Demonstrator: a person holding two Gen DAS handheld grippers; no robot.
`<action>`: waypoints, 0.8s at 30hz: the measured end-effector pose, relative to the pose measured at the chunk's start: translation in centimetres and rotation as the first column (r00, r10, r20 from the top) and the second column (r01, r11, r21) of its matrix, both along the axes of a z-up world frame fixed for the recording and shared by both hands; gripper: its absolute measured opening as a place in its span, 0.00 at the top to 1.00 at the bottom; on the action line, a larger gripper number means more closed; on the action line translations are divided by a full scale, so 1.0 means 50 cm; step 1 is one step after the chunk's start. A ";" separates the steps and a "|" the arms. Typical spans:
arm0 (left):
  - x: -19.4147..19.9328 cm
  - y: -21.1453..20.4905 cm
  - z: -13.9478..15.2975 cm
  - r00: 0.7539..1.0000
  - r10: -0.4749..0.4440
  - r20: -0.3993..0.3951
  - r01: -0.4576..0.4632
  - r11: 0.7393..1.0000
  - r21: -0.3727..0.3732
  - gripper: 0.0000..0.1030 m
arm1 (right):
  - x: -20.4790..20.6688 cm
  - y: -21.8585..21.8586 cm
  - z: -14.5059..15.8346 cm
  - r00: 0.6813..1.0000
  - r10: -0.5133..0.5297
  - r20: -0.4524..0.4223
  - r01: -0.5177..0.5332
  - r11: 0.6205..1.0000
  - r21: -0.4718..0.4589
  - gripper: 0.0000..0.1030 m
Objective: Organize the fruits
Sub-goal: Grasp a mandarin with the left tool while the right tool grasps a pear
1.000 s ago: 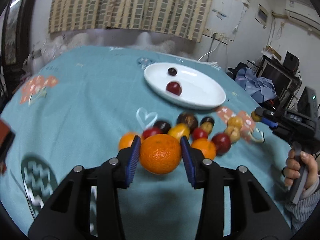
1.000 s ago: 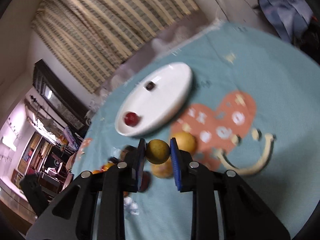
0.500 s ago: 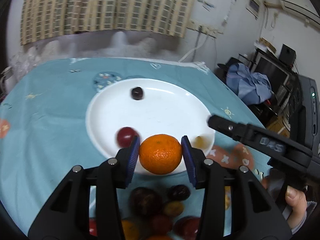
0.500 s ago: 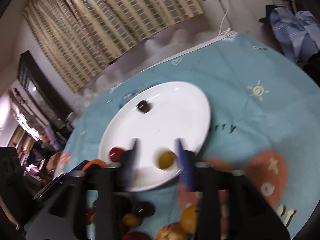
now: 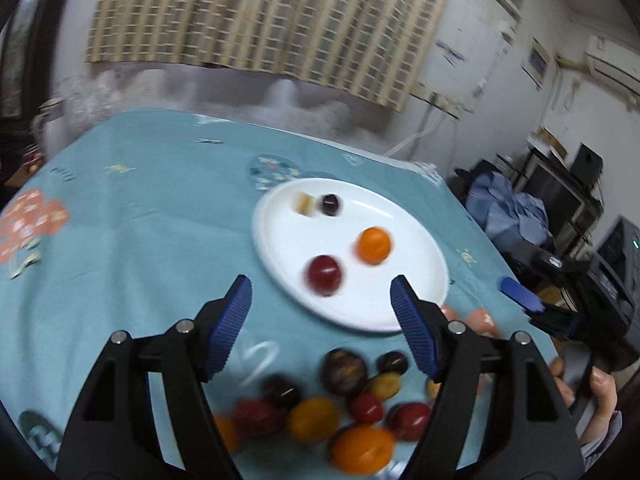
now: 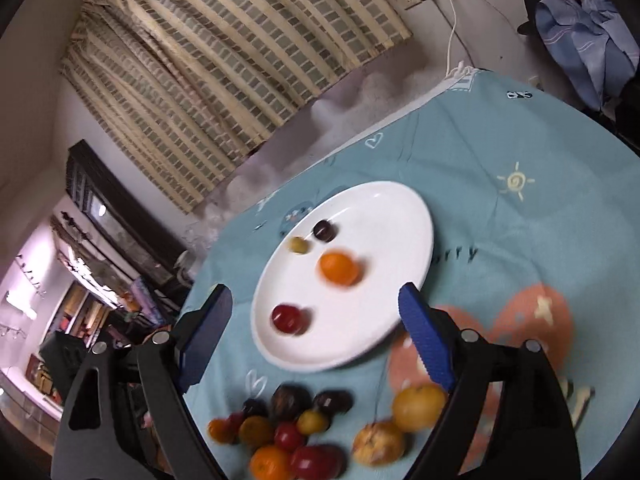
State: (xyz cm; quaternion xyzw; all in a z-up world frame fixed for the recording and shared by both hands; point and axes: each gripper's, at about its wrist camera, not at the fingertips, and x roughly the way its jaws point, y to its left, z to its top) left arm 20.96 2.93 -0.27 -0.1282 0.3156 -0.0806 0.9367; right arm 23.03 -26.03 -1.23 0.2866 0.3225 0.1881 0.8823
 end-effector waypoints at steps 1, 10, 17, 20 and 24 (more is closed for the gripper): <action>-0.019 0.021 -0.003 1.000 0.020 -0.004 -0.020 1.000 -0.001 0.29 | -0.023 0.004 0.005 1.000 0.009 0.005 -0.009 1.000 -0.017 0.17; -0.131 0.089 -0.105 0.989 0.122 -0.083 -0.113 0.988 0.106 0.29 | -0.142 -0.009 -0.040 0.999 0.005 -0.037 -0.007 0.998 -0.055 0.09; -0.131 0.050 -0.124 0.994 0.087 -0.070 -0.067 0.965 0.254 0.29 | -0.128 -0.029 -0.047 0.998 -0.019 -0.061 0.018 1.000 -0.020 0.09; -0.126 0.045 -0.133 0.993 0.071 -0.097 -0.044 0.965 0.259 0.30 | -0.125 -0.035 -0.053 0.996 -0.036 -0.076 0.034 0.999 -0.026 0.09; -0.122 0.053 -0.141 0.991 0.062 -0.118 -0.033 0.972 0.233 0.49 | -0.122 -0.045 -0.064 0.994 -0.045 -0.100 0.043 0.999 -0.017 0.09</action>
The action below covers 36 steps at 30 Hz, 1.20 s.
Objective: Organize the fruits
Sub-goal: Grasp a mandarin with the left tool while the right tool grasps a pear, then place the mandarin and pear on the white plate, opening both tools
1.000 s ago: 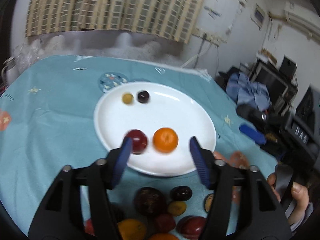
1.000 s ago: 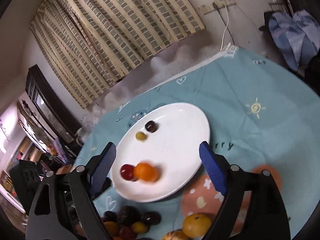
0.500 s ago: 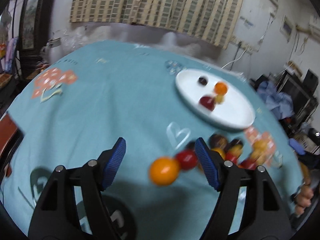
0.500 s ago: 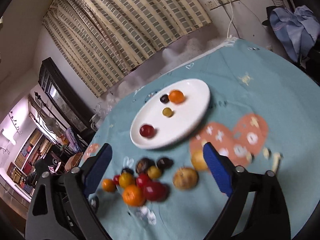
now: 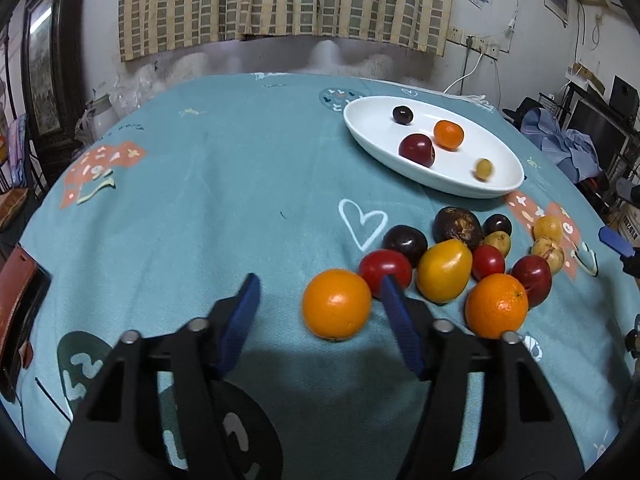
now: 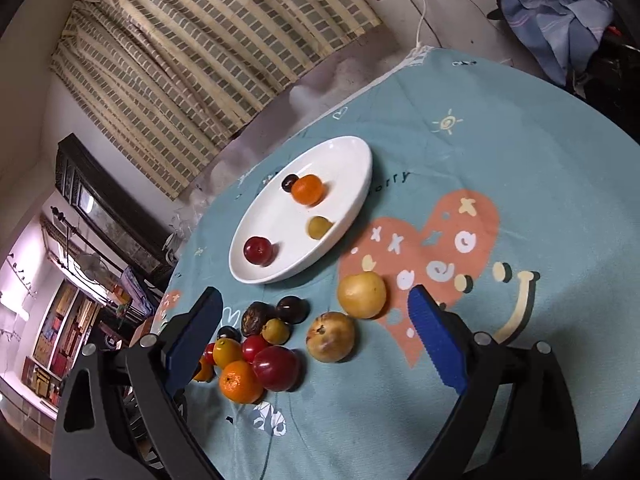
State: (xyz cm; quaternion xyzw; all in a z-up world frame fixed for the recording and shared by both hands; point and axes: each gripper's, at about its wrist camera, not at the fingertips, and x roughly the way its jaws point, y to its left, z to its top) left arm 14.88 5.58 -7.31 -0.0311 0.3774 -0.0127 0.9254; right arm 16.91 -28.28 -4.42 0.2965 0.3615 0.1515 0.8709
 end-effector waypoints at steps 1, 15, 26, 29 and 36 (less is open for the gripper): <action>0.002 0.001 -0.003 1.000 -0.009 -0.010 0.009 1.000 -0.012 0.52 | 0.001 -0.001 -0.002 1.000 -0.001 -0.004 0.001 1.000 0.002 0.09; 0.019 0.006 -0.023 0.997 -0.040 -0.065 0.035 0.997 -0.072 0.63 | 0.027 -0.005 -0.046 0.997 0.017 -0.073 -0.016 1.000 0.010 0.09; 0.014 -0.008 -0.013 0.998 -0.050 -0.042 0.048 0.998 -0.049 0.63 | 0.088 0.011 -0.101 0.983 0.052 -0.176 -0.044 0.998 0.051 0.41; 0.015 -0.008 -0.014 0.997 -0.056 -0.045 0.054 0.997 -0.048 0.63 | 0.094 0.022 -0.101 0.983 0.050 -0.177 -0.054 0.998 -0.017 0.52; 0.009 -0.010 -0.007 0.998 -0.055 -0.014 0.055 0.998 -0.036 0.63 | 0.061 0.055 -0.060 0.997 0.055 -0.056 -0.066 0.970 -0.233 0.65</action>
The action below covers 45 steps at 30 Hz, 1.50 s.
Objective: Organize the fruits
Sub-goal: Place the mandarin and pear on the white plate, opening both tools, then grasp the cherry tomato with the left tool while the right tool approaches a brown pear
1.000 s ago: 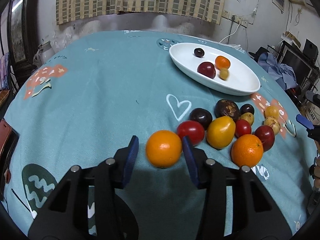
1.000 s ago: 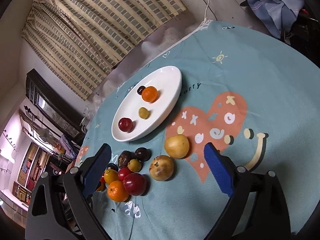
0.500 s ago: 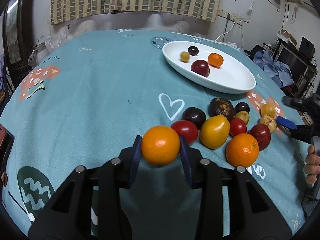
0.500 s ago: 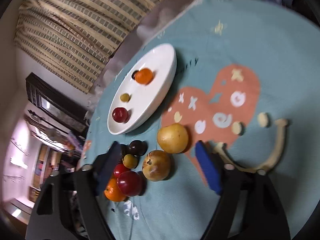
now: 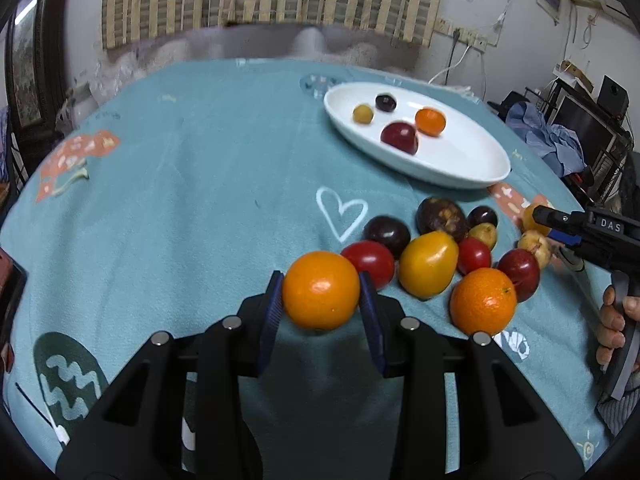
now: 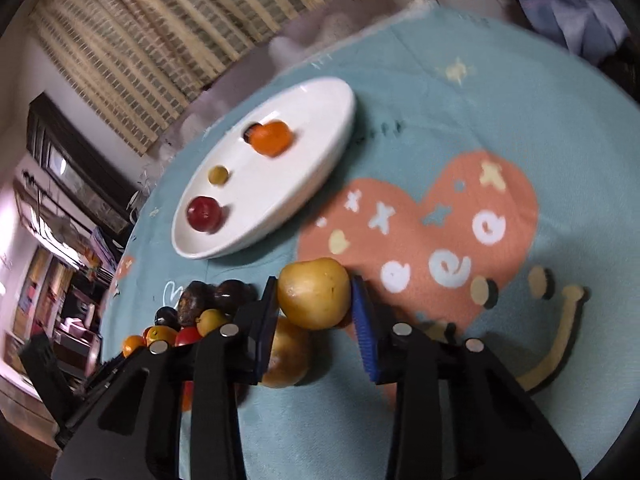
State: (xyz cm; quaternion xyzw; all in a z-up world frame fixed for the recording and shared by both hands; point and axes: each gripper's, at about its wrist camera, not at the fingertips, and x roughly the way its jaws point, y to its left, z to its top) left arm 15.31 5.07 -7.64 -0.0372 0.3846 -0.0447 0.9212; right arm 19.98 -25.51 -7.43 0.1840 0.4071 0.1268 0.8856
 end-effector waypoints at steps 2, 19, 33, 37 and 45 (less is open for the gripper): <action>-0.013 -0.010 0.017 0.998 0.009 0.062 -0.011 0.999 0.044 0.63 | -0.035 0.024 0.044 0.990 0.000 0.143 0.024 0.985 -0.168 0.66; 0.176 -0.206 0.116 0.978 -0.143 0.152 0.142 0.990 0.016 0.63 | 0.123 0.089 0.138 0.970 0.037 0.241 0.008 0.983 -0.184 0.65; 0.204 -0.188 0.089 0.983 -0.106 0.148 0.106 0.994 0.008 0.28 | 0.144 0.085 0.132 0.959 -0.021 0.281 0.077 0.978 -0.191 0.36; 0.163 -0.136 0.125 0.984 -0.049 0.174 0.054 0.998 -0.025 0.25 | 0.098 0.077 0.184 0.930 -0.019 0.367 0.079 0.985 -0.152 0.36; 0.029 -0.042 0.098 0.986 0.044 0.161 -0.049 0.998 0.029 0.22 | -0.056 0.063 0.213 0.916 0.032 0.400 0.020 0.992 -0.125 0.19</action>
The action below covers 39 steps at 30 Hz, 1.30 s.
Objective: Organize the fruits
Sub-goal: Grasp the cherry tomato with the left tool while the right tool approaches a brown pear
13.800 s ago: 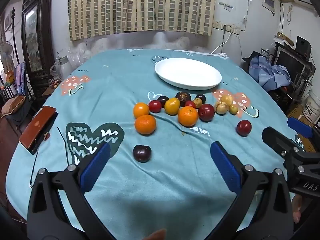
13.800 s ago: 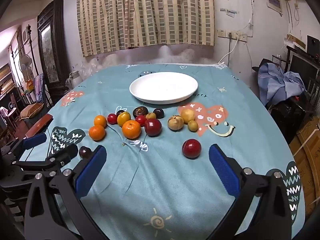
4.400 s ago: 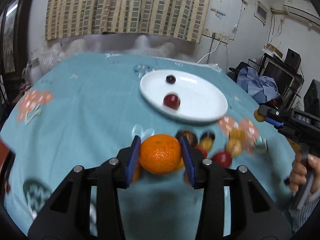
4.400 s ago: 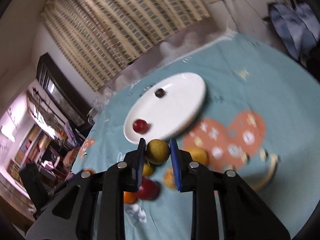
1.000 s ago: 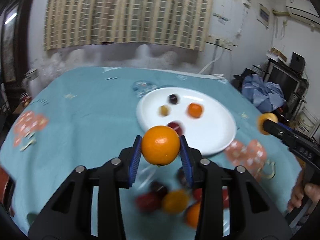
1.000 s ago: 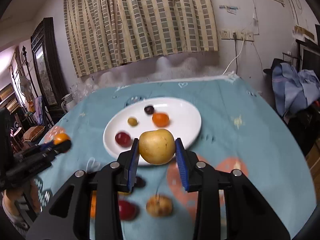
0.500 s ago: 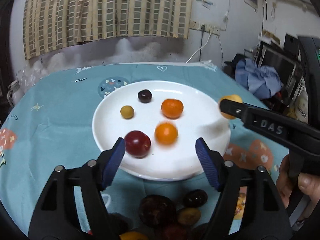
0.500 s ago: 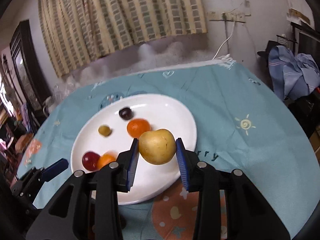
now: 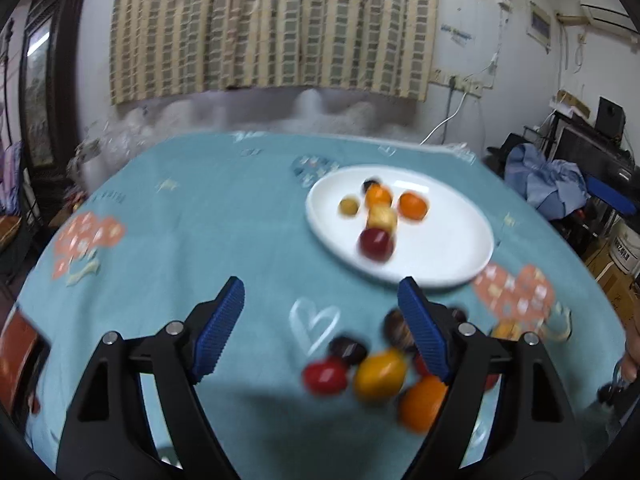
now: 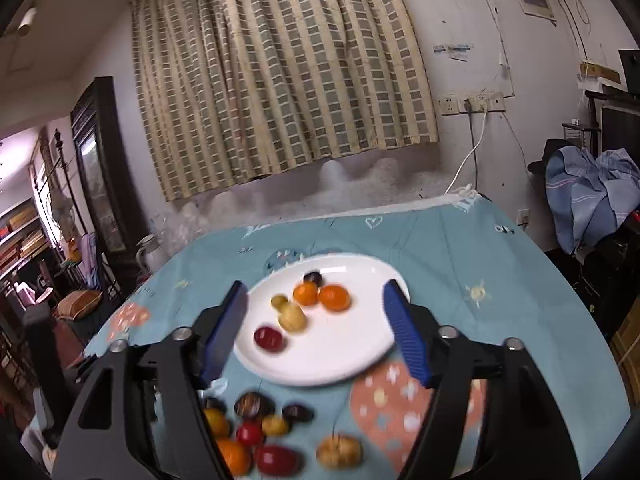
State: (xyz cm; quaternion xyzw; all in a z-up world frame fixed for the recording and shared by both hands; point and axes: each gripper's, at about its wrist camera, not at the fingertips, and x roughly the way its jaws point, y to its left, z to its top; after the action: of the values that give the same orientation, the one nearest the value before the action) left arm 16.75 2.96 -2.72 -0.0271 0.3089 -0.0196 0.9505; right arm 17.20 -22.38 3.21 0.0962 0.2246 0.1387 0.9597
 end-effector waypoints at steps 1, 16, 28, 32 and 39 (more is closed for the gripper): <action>-0.009 0.005 -0.013 1.000 0.007 -0.015 -0.007 1.000 0.008 0.22 | -0.018 -0.004 -0.019 1.000 0.000 -0.010 0.000 1.000 -0.004 0.16; -0.009 -0.005 -0.086 0.992 -0.018 -0.125 0.027 0.997 0.075 0.21 | -0.033 -0.033 -0.087 0.995 -0.028 -0.094 0.030 0.999 0.021 0.14; 0.001 0.038 -0.086 0.988 0.087 -0.124 -0.073 0.991 0.114 0.20 | -0.033 -0.024 -0.096 0.994 -0.022 -0.111 0.023 1.000 0.004 0.14; 0.006 0.017 -0.093 0.988 0.005 -0.153 0.009 0.996 0.087 0.21 | -0.033 -0.021 -0.095 0.994 -0.017 -0.106 0.017 1.000 -0.006 0.14; 0.017 0.009 -0.102 0.977 -0.118 -0.180 0.116 0.993 -0.023 0.54 | -0.038 -0.009 -0.094 0.996 -0.006 -0.088 0.003 0.999 -0.038 0.14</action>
State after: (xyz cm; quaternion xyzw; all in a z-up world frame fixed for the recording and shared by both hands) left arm 17.63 3.40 -7.82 -0.0164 0.3949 -0.0749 0.9155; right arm 15.28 -22.82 -1.47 0.0848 0.2691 0.1278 0.9508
